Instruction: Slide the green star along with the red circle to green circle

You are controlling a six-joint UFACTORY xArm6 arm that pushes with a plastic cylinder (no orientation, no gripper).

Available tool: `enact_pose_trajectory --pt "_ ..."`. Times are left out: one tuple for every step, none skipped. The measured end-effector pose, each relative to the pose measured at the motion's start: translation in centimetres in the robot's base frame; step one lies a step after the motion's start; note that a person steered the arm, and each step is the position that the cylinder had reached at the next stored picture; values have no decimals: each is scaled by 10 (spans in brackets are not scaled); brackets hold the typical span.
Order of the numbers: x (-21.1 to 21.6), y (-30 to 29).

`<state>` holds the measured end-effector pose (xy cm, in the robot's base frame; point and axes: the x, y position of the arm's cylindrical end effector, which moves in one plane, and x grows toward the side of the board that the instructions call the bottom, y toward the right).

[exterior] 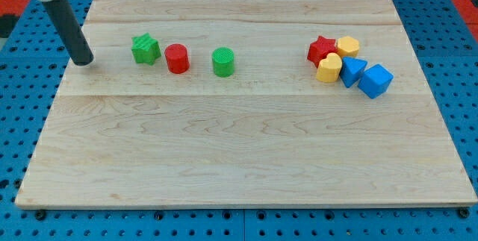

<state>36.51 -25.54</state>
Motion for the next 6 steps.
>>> enact_pose_trajectory --pt "-17 41" --pt "-21 87" --pt "-27 127" --pt "-32 164" --pt "-33 176" --pt "-35 176"
